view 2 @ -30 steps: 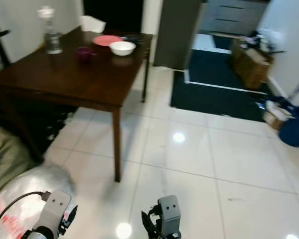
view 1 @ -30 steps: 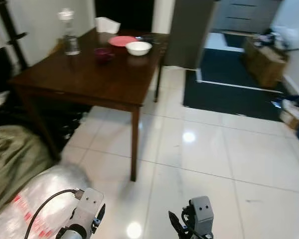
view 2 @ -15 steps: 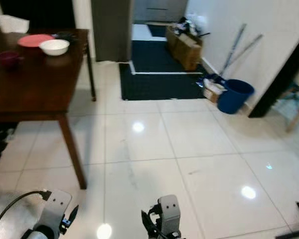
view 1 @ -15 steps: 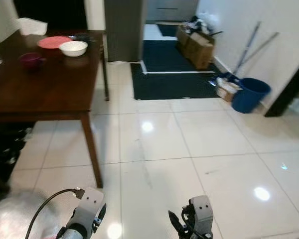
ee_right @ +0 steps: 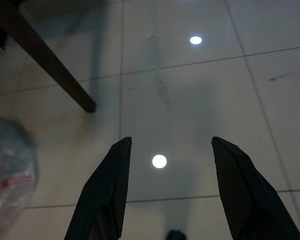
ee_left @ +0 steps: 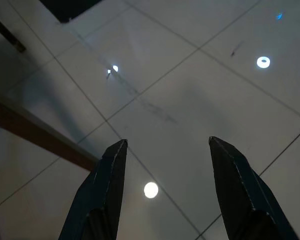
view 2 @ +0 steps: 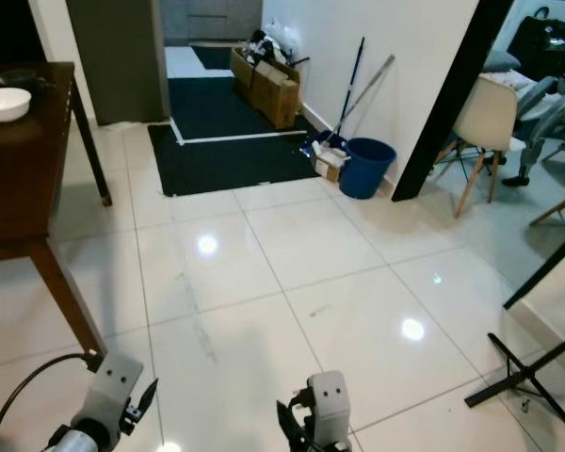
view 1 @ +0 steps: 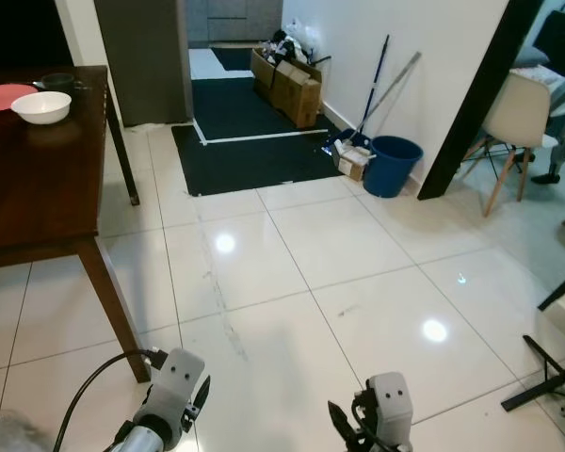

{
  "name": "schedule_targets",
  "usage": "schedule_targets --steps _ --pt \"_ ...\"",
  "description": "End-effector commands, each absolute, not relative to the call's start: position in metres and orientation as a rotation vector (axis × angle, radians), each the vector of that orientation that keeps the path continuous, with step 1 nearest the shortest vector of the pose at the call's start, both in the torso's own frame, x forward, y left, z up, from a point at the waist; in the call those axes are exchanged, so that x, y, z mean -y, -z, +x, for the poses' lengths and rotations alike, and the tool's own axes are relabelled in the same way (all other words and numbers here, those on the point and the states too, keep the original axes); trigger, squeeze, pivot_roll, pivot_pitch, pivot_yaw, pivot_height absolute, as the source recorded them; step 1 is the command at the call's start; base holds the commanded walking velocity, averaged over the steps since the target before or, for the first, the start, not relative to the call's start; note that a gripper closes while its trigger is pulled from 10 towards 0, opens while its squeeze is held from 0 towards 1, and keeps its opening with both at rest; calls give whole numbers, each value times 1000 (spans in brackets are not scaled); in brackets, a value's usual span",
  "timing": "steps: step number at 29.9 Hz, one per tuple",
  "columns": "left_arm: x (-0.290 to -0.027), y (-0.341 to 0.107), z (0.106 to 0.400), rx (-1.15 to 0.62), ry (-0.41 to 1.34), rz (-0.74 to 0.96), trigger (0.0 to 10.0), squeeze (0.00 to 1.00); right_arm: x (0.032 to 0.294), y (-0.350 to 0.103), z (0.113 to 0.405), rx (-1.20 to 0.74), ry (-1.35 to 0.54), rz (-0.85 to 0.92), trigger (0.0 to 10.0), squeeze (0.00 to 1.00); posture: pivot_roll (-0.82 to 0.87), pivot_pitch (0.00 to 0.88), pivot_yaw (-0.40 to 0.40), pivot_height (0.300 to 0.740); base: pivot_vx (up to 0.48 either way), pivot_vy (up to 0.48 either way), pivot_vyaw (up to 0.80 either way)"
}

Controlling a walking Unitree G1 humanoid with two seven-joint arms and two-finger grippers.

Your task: Setting the table

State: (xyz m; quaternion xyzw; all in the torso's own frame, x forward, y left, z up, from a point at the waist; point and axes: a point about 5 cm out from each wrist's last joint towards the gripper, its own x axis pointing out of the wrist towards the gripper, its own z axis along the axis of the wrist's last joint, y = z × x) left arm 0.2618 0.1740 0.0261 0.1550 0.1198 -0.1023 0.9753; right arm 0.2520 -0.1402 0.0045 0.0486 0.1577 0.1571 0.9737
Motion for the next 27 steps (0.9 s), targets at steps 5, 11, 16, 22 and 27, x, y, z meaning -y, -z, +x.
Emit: schedule_targets --steps 5,11,16,22,27 --pt "-172 -22 259 -263 217 318 10000 0 141 0 248 -340 -321 96 10000 0 19 109 35 740 480 0 0" --pt "-172 -21 258 -261 220 315 10000 0 141 1 248 -343 -320 99 10000 0 17 106 34 740 480 0 -349" --pt "-171 -21 258 -262 223 315 10000 0 142 1 248 -343 -320 99 10000 0 18 106 34 740 480 0 -694" --pt "-171 -20 258 -264 224 315 10000 0 141 1 248 -344 -321 97 10000 0 17 104 33 740 480 0 -693" --pt "-172 -19 258 -265 224 315 10000 0 141 1 248 -345 -323 91 10000 0 17 104 33 740 480 0 -168"
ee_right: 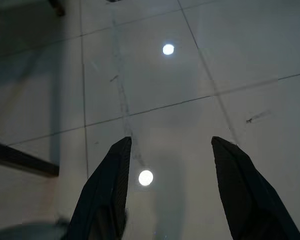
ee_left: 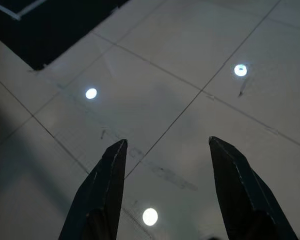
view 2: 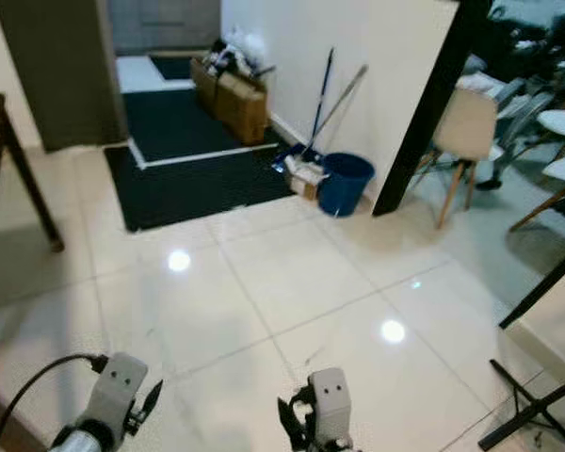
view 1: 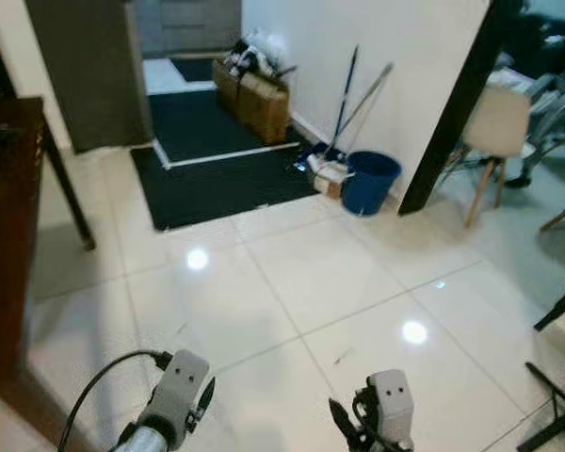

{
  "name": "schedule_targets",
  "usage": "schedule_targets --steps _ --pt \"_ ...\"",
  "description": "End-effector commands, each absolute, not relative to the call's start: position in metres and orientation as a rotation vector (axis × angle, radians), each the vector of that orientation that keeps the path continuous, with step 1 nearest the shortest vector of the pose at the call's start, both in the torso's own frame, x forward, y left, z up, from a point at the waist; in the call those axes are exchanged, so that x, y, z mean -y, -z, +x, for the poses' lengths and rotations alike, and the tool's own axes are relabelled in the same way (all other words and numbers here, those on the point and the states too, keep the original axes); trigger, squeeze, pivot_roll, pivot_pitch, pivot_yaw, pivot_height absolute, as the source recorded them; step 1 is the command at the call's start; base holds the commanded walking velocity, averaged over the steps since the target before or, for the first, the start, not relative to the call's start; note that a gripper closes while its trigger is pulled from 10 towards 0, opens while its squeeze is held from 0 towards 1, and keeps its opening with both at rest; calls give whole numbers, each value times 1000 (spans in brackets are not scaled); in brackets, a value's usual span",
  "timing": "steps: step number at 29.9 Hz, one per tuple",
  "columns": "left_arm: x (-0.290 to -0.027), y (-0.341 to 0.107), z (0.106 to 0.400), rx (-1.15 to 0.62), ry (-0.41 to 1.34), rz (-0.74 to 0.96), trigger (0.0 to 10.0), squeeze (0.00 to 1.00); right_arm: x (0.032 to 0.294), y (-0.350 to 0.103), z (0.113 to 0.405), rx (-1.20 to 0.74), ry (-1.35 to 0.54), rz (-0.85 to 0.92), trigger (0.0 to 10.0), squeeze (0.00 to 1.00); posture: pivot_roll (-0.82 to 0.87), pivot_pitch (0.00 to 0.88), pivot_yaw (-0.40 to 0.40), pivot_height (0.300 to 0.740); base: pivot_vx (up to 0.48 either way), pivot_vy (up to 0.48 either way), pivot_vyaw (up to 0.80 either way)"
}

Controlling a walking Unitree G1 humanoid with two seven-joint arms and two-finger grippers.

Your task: Setting the table

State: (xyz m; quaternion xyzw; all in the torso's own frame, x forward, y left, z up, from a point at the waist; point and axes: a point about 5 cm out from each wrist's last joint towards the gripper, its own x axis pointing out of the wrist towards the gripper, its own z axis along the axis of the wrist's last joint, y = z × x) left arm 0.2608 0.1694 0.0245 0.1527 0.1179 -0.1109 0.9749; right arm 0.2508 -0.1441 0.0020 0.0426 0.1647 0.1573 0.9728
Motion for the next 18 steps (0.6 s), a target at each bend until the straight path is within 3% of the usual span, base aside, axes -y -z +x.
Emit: schedule_targets --steps 1,18 --pt "-172 -19 258 -265 225 315 10000 0 141 1 248 -344 -323 91 10000 0 17 104 33 740 480 0 0" --pt "-171 -19 259 -264 230 319 10000 0 140 1 248 -341 -331 88 10000 0 14 100 35 740 480 0 0"
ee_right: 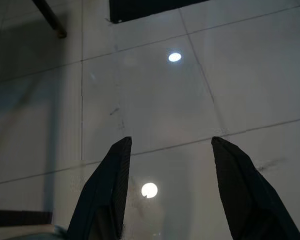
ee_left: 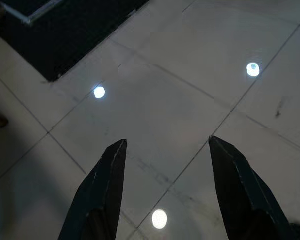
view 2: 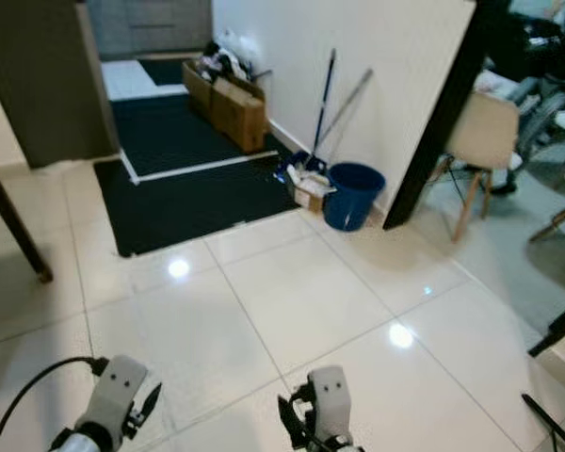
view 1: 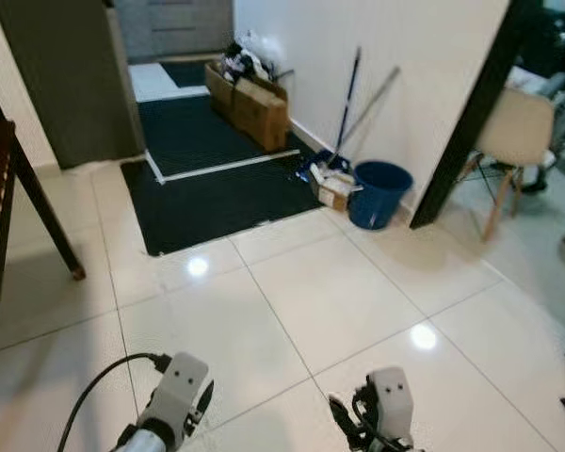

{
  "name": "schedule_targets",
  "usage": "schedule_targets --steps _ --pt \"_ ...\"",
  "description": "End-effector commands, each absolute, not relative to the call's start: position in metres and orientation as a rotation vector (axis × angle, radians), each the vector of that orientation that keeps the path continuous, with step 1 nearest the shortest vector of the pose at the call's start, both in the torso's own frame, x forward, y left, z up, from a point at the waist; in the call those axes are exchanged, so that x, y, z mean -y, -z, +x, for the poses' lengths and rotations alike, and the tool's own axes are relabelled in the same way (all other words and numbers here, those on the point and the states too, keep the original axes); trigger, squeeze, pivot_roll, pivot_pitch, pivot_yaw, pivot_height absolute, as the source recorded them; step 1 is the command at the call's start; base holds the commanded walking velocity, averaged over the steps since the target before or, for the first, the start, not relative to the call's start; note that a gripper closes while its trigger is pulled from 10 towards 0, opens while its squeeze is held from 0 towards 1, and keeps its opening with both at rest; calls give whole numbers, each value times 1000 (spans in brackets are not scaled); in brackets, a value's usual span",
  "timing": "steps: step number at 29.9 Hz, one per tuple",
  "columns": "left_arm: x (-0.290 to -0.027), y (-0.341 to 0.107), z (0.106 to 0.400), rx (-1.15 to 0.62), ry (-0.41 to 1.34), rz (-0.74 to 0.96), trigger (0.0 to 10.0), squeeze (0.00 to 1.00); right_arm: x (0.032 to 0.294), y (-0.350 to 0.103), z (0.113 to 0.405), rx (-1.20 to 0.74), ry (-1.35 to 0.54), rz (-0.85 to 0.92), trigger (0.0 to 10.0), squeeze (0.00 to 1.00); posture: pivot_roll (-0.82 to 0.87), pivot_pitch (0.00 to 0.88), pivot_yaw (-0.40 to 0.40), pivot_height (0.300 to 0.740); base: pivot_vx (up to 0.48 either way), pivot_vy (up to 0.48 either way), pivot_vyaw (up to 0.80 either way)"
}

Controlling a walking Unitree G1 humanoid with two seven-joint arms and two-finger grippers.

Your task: Setting the table

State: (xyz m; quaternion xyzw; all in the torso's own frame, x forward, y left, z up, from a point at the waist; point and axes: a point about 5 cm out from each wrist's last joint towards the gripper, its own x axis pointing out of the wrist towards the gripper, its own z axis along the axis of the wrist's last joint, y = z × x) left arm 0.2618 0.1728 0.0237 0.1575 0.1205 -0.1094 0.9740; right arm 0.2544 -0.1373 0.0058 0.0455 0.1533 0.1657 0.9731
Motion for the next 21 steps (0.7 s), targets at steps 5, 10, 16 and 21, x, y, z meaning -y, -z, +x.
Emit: schedule_targets --steps 5,10,16,21 --pt "-171 -20 259 -262 230 319 10000 0 140 0 248 -338 -332 87 10000 0 15 103 37 740 480 0 0" --pt "-171 -21 260 -251 243 340 10000 0 141 -1 249 -325 -325 81 10000 0 15 103 37 740 480 0 0" --pt "-165 -49 270 -139 287 345 10000 0 143 -32 265 -187 -310 57 10000 0 25 108 46 740 480 0 0" --pt "-166 -87 279 -28 261 284 10000 0 143 -83 289 -2 -273 63 10000 0 45 119 47 740 480 0 0"
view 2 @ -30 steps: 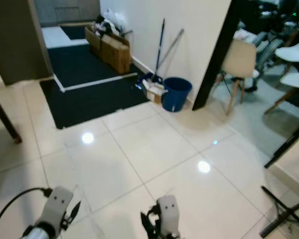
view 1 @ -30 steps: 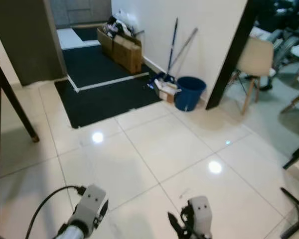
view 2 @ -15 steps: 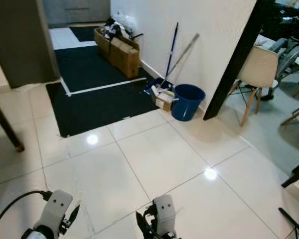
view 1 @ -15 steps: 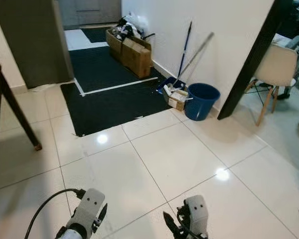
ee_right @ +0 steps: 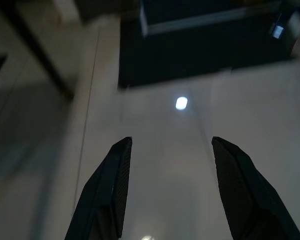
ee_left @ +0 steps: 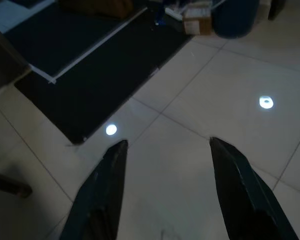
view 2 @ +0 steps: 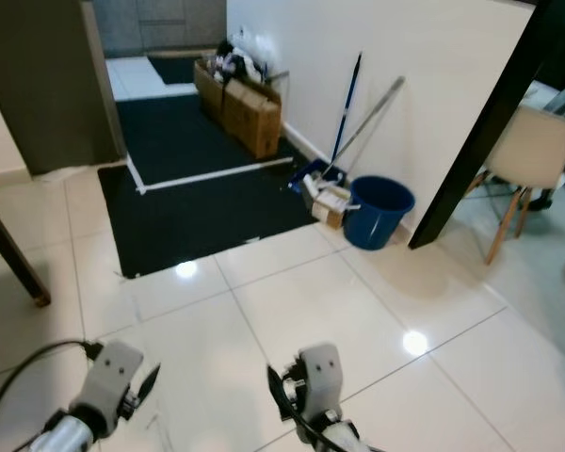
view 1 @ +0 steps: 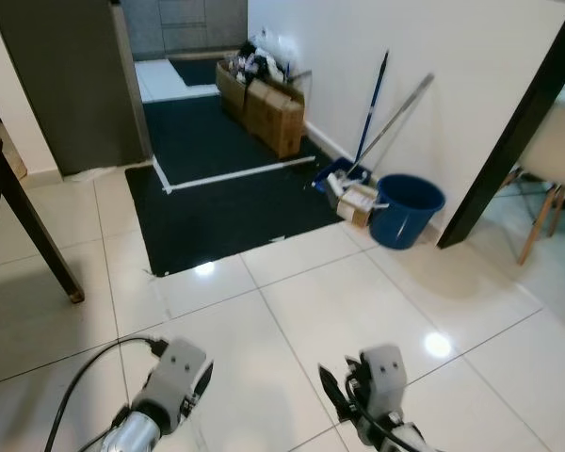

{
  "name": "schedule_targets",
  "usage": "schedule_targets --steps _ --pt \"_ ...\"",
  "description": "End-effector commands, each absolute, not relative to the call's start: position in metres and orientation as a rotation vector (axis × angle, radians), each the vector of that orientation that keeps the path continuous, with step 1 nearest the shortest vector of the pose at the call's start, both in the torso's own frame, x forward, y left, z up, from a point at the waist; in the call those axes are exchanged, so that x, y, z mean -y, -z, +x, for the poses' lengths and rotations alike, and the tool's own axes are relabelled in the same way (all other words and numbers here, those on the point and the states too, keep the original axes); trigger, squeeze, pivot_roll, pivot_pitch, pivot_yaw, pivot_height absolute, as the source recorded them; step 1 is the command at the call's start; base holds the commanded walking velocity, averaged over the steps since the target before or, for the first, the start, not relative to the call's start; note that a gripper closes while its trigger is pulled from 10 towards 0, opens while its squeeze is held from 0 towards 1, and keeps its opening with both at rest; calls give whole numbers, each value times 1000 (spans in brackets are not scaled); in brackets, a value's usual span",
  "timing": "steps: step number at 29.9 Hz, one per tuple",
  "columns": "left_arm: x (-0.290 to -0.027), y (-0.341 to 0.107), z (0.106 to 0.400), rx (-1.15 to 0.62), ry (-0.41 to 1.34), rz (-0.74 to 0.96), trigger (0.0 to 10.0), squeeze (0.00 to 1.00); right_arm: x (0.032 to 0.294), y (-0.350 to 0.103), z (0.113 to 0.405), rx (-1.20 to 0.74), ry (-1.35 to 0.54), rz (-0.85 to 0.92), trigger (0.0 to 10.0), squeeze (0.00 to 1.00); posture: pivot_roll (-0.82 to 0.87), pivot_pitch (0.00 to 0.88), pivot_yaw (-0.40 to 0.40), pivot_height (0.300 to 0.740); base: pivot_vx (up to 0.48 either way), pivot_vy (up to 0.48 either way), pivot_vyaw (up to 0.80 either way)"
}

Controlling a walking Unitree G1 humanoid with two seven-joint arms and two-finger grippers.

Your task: Setting the table

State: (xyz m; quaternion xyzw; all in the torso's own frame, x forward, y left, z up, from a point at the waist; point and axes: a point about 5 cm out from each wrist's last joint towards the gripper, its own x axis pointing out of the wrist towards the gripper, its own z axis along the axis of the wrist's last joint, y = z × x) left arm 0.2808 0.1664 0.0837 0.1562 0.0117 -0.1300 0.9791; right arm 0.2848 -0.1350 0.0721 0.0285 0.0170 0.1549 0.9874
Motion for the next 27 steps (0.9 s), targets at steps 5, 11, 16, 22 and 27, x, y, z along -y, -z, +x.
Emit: schedule_targets --steps 5,11,16,22,27 --pt "-161 -128 284 102 228 230 10000 0 138 -134 304 167 -230 92 10000 0 61 125 40 740 480 0 0" --pt "-149 -175 289 245 204 161 10000 0 128 -183 306 317 -212 132 10000 0 60 128 40 740 480 0 0" --pt "-139 -200 287 321 229 156 10000 0 122 -204 297 372 -214 132 10000 0 53 128 46 740 480 0 0" --pt "-150 -187 283 243 202 165 10000 0 123 -195 284 318 -219 122 10000 0 45 133 45 740 480 0 0" --pt "-161 -177 282 191 154 175 10000 0 126 -183 281 262 -207 108 10000 0 47 132 42 740 480 0 0"
